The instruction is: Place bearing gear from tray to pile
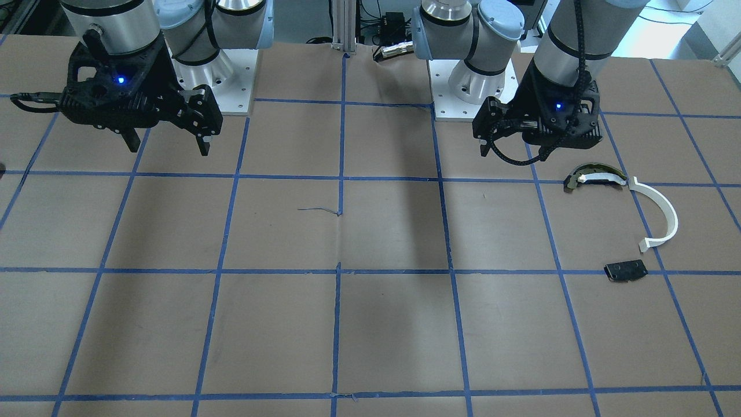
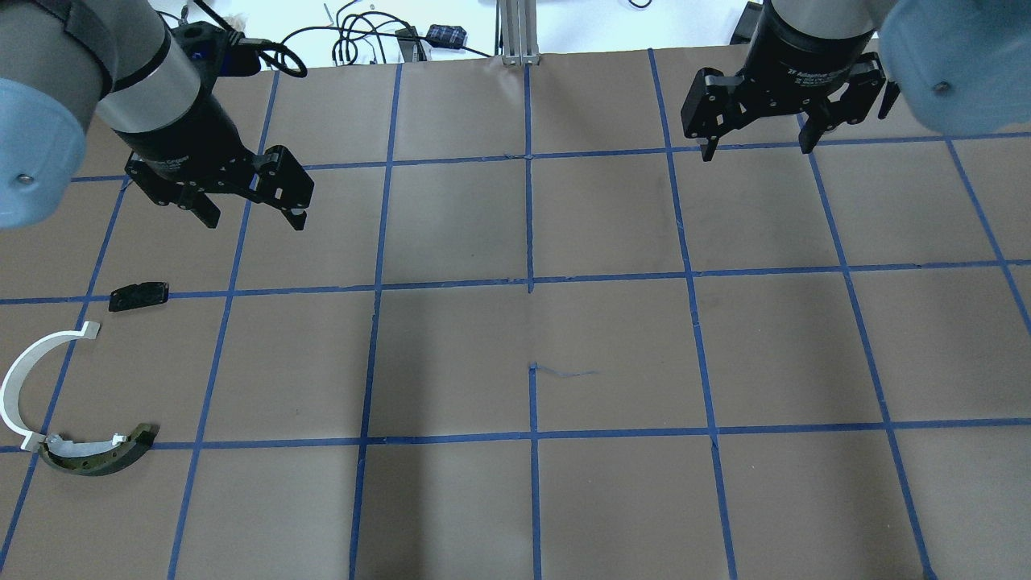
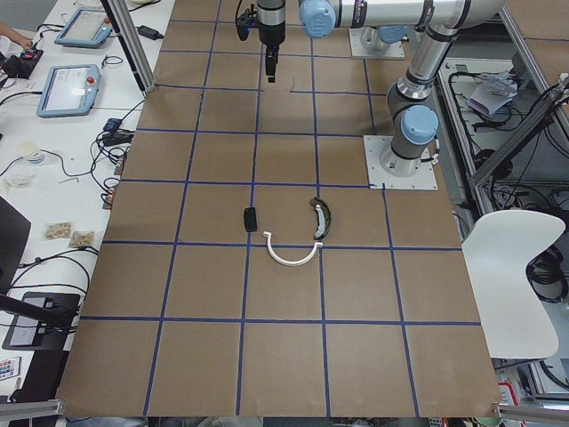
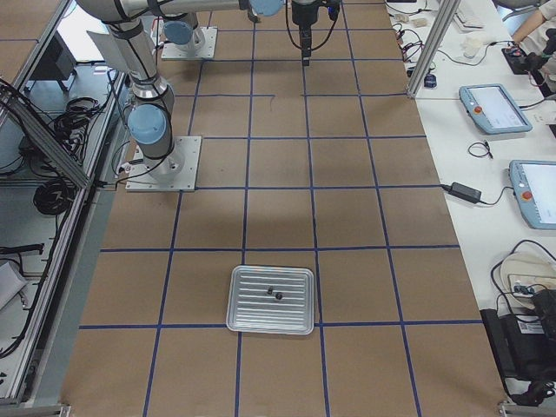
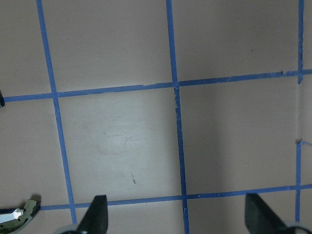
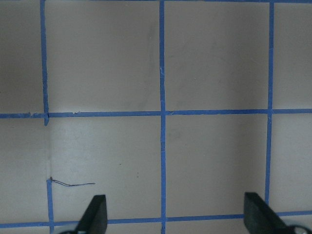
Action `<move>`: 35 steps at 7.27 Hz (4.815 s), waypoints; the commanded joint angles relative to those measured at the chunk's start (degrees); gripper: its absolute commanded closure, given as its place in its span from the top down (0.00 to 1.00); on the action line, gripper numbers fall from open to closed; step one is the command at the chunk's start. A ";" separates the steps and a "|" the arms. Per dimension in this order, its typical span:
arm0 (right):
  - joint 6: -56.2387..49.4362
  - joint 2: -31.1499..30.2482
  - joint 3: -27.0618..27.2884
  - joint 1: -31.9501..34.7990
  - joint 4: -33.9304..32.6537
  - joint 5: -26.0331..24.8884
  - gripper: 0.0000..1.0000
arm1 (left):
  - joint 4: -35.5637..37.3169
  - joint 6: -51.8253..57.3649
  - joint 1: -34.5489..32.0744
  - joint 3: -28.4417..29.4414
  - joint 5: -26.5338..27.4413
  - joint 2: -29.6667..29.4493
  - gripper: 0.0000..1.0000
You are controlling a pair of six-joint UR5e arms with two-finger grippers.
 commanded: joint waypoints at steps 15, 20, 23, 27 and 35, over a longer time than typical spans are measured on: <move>-25.06 -0.97 0.04 -13.40 3.13 -6.99 1.00 | 1.11 -0.66 0.66 0.39 -0.61 -0.70 1.00; -60.68 2.59 4.77 -43.11 -7.69 -6.50 1.00 | 0.94 0.04 1.97 0.21 -0.17 -0.17 1.00; -67.23 14.61 3.91 -59.72 -14.58 -2.73 1.00 | 0.68 0.04 2.15 -0.06 -0.17 0.27 1.00; -75.96 31.33 4.35 -64.60 -32.70 1.14 1.00 | 0.06 0.13 2.50 -0.32 -0.18 0.44 1.00; -67.26 33.56 4.88 -63.99 -35.63 1.23 0.89 | 0.85 0.04 2.07 -0.58 -0.52 -0.61 1.00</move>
